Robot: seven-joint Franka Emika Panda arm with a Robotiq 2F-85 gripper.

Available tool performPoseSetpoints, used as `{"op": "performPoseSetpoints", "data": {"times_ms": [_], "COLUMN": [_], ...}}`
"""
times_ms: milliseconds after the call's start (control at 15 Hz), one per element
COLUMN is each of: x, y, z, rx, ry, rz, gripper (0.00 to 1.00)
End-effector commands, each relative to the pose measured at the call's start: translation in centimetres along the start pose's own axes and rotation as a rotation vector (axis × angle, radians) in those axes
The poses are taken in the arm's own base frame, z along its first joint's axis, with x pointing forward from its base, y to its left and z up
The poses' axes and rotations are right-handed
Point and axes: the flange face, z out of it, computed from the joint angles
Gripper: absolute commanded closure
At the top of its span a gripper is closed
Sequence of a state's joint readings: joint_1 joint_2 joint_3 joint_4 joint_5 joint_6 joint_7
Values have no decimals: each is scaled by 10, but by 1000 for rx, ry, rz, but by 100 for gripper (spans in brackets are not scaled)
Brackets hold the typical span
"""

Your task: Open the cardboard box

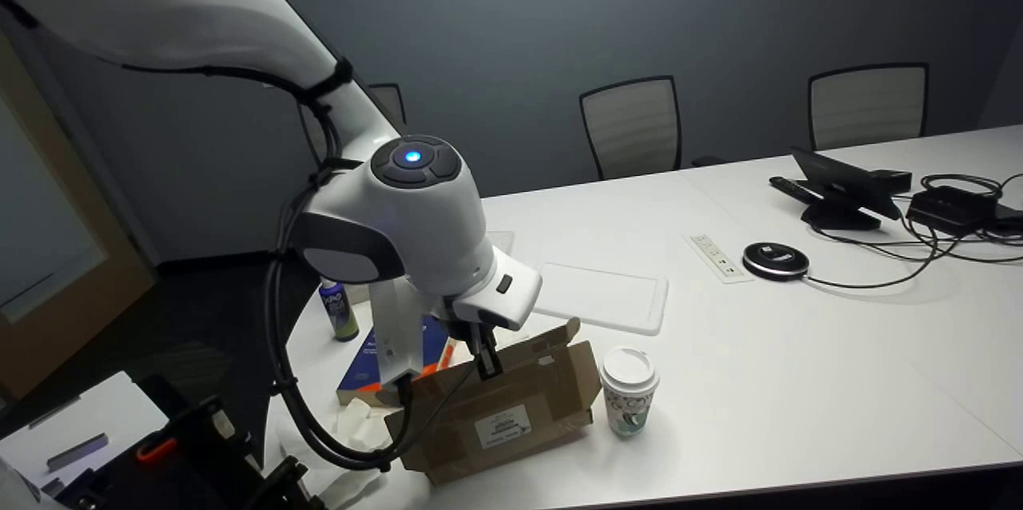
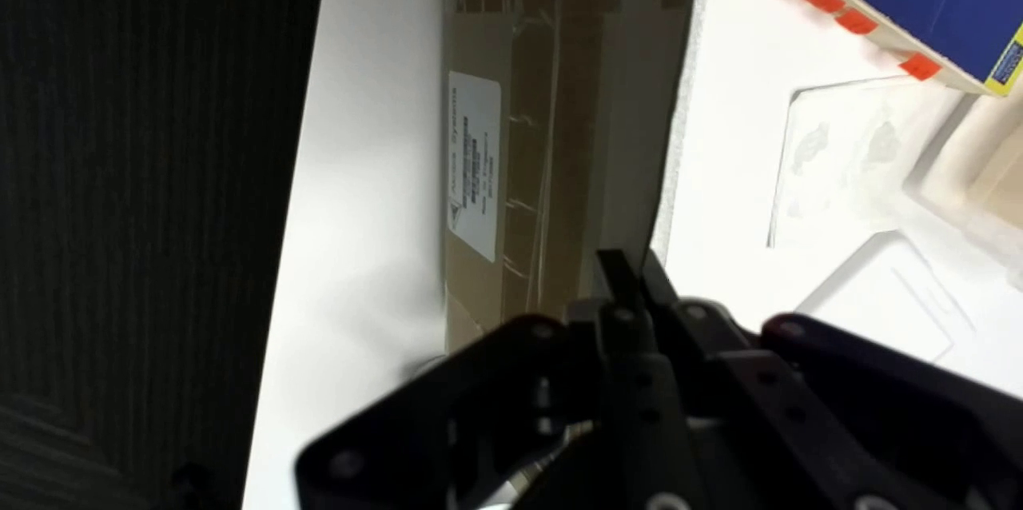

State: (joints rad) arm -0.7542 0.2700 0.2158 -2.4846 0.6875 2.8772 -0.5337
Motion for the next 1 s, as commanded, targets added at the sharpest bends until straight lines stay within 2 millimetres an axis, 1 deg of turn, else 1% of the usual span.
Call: {"op": "performPoseSetpoints", "data": {"times_ms": [0, 200, 400, 533, 667, 933], "x": [-3, -1, 0, 1, 2, 8], "y": [3, 2, -5, -16, -32, -60], "z": [-11, -12, -10, -8, -4, 8], "rx": [23, 22, 11, -12, -59, -220], "ry": [-7, -10, -26, -48, -77, -160], "rz": [-20, -21, -41, -78, -130, -189], "gripper": [99, 99, 99, 99, 99, 99]}}
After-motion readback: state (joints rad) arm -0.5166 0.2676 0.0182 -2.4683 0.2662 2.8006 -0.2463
